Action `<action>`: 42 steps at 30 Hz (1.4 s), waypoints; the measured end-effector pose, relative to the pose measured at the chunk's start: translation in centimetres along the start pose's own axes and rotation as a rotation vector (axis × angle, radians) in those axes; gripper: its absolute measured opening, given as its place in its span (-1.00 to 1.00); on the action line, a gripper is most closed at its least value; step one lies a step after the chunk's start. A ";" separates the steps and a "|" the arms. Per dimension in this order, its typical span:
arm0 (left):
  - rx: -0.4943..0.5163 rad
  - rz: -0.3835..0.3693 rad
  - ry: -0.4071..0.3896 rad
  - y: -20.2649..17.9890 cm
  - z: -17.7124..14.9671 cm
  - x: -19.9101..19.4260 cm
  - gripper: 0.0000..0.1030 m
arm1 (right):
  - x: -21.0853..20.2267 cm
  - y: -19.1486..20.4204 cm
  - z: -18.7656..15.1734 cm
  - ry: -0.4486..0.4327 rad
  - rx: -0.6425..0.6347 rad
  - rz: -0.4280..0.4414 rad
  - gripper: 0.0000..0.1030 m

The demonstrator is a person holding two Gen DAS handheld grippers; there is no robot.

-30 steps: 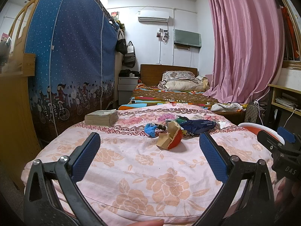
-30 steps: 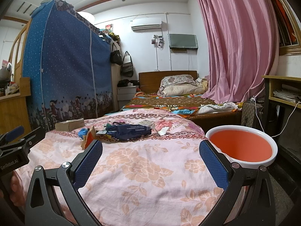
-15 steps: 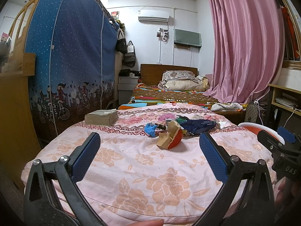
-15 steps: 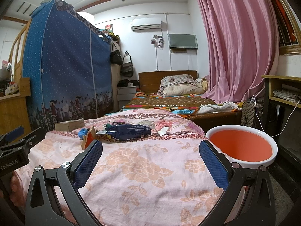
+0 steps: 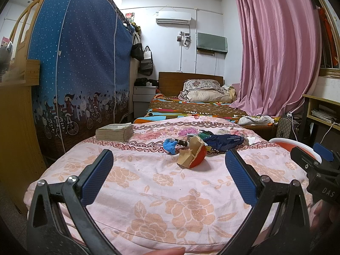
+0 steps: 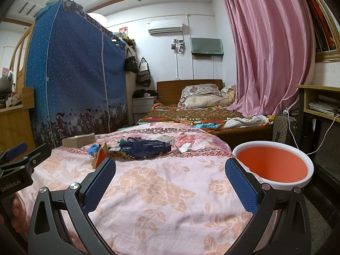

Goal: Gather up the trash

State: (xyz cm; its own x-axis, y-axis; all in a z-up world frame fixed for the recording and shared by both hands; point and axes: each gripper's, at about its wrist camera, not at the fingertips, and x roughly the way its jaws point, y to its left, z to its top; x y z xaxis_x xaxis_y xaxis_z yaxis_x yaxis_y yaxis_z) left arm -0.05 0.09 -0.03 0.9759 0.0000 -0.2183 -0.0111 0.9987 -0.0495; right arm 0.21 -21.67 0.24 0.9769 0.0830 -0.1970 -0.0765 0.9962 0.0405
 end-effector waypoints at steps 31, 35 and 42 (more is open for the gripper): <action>-0.019 -0.052 0.002 1.2 1.6 2.1 0.76 | 1.1 -1.4 2.7 -0.021 0.001 0.049 1.00; -0.003 -0.071 0.029 0.6 2.1 3.3 0.76 | 3.0 -1.7 4.1 0.010 -0.048 -0.007 1.00; 0.026 -0.127 0.138 -0.8 3.0 6.6 0.68 | 7.7 -2.8 5.9 0.122 -0.087 -0.049 1.00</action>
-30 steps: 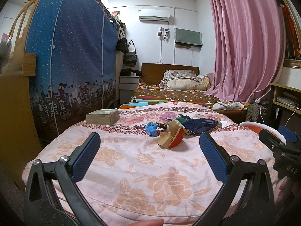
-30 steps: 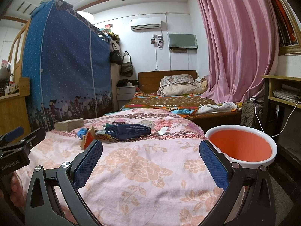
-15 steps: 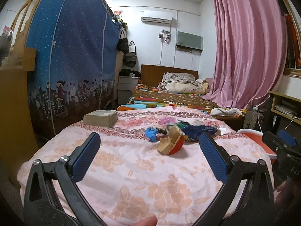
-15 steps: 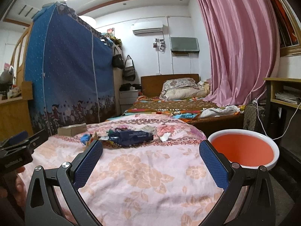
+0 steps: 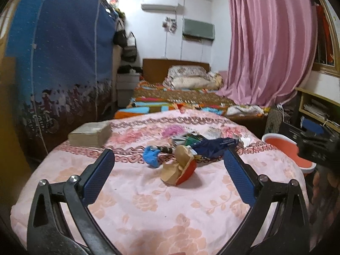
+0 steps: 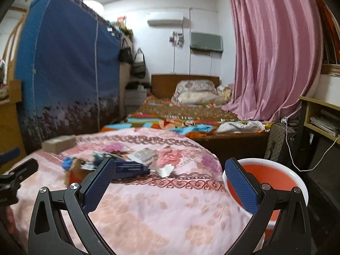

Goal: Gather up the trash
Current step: 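Grasp the tan paper cup with the left tool while the right tool grasps a white paper scrap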

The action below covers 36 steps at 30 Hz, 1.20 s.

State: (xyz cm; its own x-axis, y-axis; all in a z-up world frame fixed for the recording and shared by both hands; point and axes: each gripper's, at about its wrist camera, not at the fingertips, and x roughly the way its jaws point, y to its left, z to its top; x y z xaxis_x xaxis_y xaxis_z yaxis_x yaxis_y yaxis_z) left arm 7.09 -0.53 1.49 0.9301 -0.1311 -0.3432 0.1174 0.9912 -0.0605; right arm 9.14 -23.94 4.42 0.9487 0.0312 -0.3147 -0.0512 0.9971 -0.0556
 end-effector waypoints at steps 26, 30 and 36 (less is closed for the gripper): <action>0.000 -0.117 0.343 -0.9 -1.1 7.1 -0.65 | 14.5 -0.3 -0.8 0.487 -0.055 0.169 -0.32; 0.041 -0.113 0.312 -1.5 -1.1 6.5 -0.89 | 14.3 -0.4 -0.8 0.477 -0.046 0.195 -0.74; 0.038 -0.134 0.250 -1.4 -0.8 5.5 -0.99 | 12.8 -0.7 -0.9 0.421 -0.026 0.217 -0.81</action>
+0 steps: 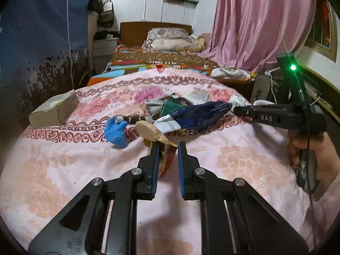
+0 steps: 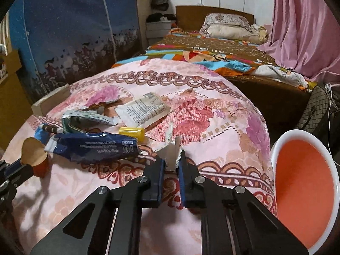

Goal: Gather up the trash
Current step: 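Grasp the tan paper cup with the left tool while the right tool grasps a white paper scrap, then carry both held items over the orange bucket and open both tools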

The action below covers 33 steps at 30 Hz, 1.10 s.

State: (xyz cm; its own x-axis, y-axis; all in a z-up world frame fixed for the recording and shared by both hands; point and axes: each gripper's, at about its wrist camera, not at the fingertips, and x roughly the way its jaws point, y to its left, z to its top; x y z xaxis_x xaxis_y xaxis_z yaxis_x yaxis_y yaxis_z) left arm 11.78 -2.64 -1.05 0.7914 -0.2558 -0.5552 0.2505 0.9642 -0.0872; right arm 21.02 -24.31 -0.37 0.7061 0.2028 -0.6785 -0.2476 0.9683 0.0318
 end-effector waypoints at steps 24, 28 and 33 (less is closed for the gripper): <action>0.244 -0.358 -0.324 -14.9 9.6 0.5 -0.96 | -13.5 -8.7 -2.3 -0.595 0.187 -0.207 -0.80; 0.247 -0.428 -0.251 -17.5 10.1 2.8 -0.96 | -13.5 -12.2 -2.8 -0.568 0.289 -0.269 -0.80; 0.234 -0.472 -0.099 -20.6 10.8 7.1 -0.95 | -12.8 -15.4 -3.7 -0.495 0.371 -0.336 -0.79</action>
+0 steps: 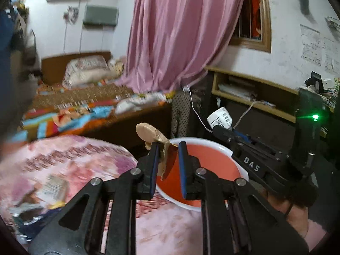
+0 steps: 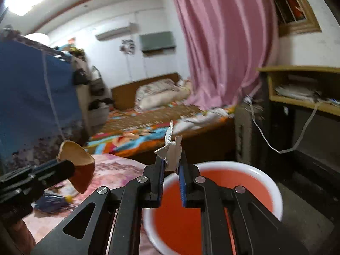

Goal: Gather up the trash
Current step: 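Carry both held items over the orange bucket and open both tools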

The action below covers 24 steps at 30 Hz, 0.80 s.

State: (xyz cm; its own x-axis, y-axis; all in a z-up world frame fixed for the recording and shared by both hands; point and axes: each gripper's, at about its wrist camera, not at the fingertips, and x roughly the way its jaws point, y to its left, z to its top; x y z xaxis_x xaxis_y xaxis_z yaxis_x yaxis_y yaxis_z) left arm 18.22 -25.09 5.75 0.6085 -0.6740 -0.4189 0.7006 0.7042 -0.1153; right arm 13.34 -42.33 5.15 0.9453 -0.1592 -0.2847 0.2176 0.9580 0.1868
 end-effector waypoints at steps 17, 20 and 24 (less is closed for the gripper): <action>-0.197 -0.075 0.181 -0.8 -0.1 5.8 -0.50 | 1.7 -4.9 -2.0 0.154 0.103 -0.084 -0.33; -0.195 -0.041 0.167 -0.4 -0.3 5.2 -0.45 | 1.7 -4.9 -2.1 0.155 0.106 -0.085 -0.26; -0.201 0.002 0.133 0.6 -0.4 4.1 -0.30 | 1.7 -4.6 -1.8 0.143 0.094 -0.083 -0.07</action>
State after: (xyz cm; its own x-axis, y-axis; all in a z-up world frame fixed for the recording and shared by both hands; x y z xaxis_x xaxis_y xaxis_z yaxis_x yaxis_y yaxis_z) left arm 21.00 -27.37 3.63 0.5463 -0.6464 -0.5327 0.6027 0.7450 -0.2858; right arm 13.52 -46.56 2.15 0.8806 -0.1947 -0.4321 0.3213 0.9155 0.2423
